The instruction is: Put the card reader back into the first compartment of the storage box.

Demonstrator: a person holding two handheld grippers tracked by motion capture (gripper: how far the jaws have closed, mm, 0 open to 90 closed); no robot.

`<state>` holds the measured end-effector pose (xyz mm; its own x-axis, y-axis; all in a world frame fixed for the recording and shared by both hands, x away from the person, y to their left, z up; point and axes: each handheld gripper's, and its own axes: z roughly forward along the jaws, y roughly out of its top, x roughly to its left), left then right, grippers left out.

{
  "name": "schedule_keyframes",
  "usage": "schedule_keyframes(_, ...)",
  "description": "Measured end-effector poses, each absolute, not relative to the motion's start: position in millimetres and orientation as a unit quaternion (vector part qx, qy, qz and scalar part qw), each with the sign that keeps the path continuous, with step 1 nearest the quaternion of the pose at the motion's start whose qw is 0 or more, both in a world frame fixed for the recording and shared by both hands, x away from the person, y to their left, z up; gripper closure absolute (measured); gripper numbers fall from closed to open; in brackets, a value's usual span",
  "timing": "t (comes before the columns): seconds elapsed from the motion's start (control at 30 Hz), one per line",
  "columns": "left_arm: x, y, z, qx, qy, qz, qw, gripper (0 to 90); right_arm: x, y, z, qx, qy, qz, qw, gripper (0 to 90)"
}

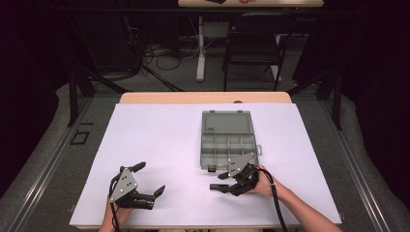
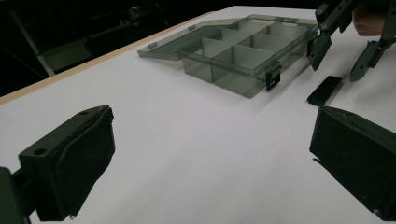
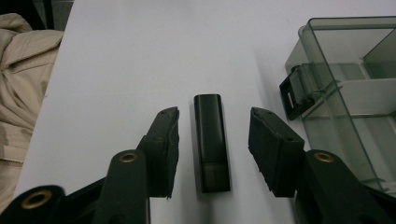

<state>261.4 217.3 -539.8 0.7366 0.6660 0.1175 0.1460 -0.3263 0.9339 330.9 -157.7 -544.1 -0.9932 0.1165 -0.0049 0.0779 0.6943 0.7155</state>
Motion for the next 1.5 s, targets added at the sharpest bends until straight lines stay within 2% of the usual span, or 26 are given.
schedule_keyframes(0.23, 261.5, 217.0, -540.8, 0.777, 0.262, 0.249, 0.515, 0.0, 336.6, -160.9, -551.5, 0.045, 0.917, 0.395, 0.010, 61.3)
schedule_keyframes(0.83, 262.8, 216.9, -541.6, 0.778, 0.259, 0.245, 0.517, 0.0, 339.4, -159.1, -562.7, 0.030, 0.916, 0.399, 0.007, 68.1)
schedule_keyframes(0.93, 262.8, 216.9, -541.5, 0.778, 0.259, 0.245, 0.517, 0.0, 339.3, -159.1, -563.7, 0.032, 0.914, 0.404, 0.005, 72.9)
schedule_keyframes(1.5, 262.0, 217.4, -540.7, 0.777, 0.258, 0.248, 0.518, 0.0, 338.2, -160.5, -556.4, 0.037, 0.916, 0.398, 0.013, 73.7)
